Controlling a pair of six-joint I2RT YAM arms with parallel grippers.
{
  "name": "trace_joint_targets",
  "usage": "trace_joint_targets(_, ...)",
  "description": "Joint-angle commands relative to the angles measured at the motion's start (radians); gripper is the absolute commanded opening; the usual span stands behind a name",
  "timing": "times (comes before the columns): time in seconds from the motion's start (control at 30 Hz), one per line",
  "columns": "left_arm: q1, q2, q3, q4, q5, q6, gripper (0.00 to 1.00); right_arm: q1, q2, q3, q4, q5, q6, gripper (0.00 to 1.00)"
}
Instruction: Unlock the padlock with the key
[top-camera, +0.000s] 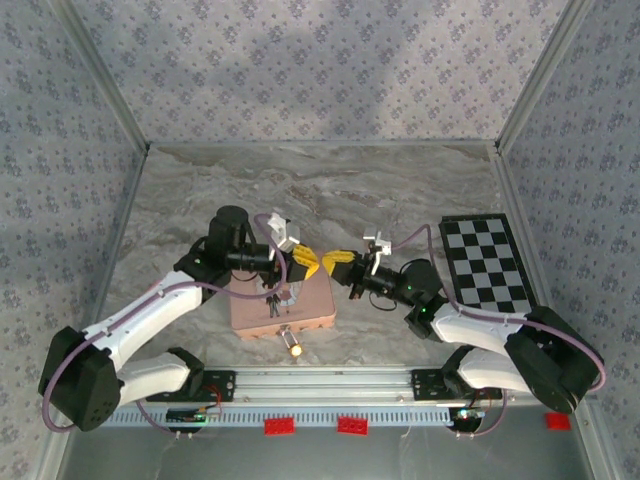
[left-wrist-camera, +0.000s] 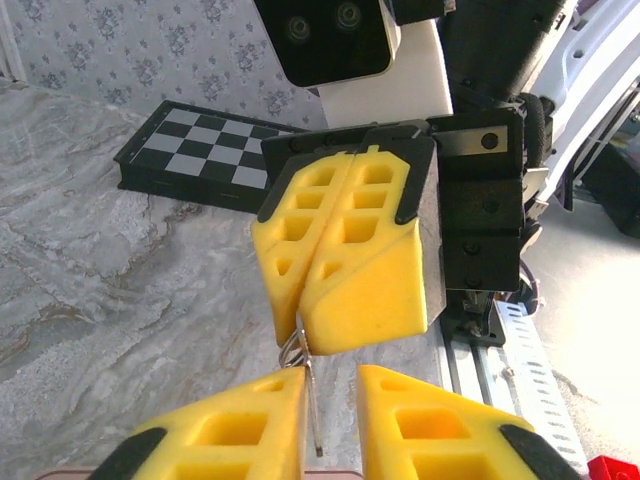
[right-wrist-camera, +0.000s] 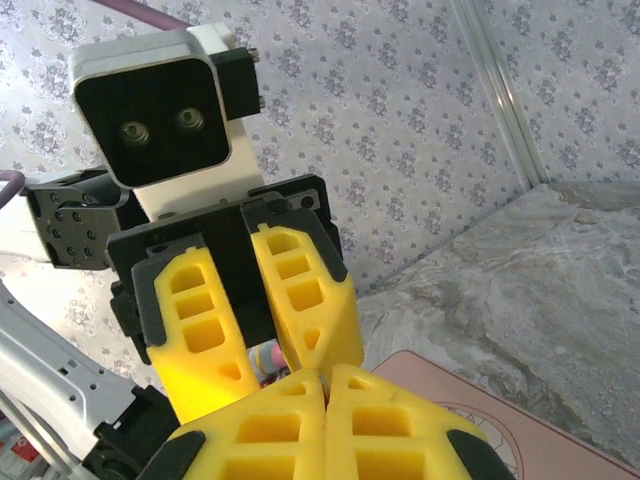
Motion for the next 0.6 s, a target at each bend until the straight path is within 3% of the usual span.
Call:
trace_joint_targets(0.0, -0.007, -0.006, 0.036, -0.01, 0.026, 0.015, 0.23, 0.005, -0.012, 0.007, 0.022, 0.047, -0.019, 0.0)
trace_joint_targets(0.13, -0.002, -0.043, 0.014, 0.039, -0.013, -0.021, 0.32, 0.004, -0.027, -0.005, 0.0, 0.084, -0.025, 0.0)
trace_joint_targets(0.4, 0.034, -0.094, -0.054, 0.181, -0.015, -0.111, 0.37, -0.002, -0.065, -0.023, -0.014, 0.116, -0.025, 0.0)
trace_joint_targets(0.57, 0.034, -0.069, -0.034, 0.157, 0.032, -0.099, 0.37, -0.002, -0.069, -0.022, -0.013, 0.116, -0.023, 0.0)
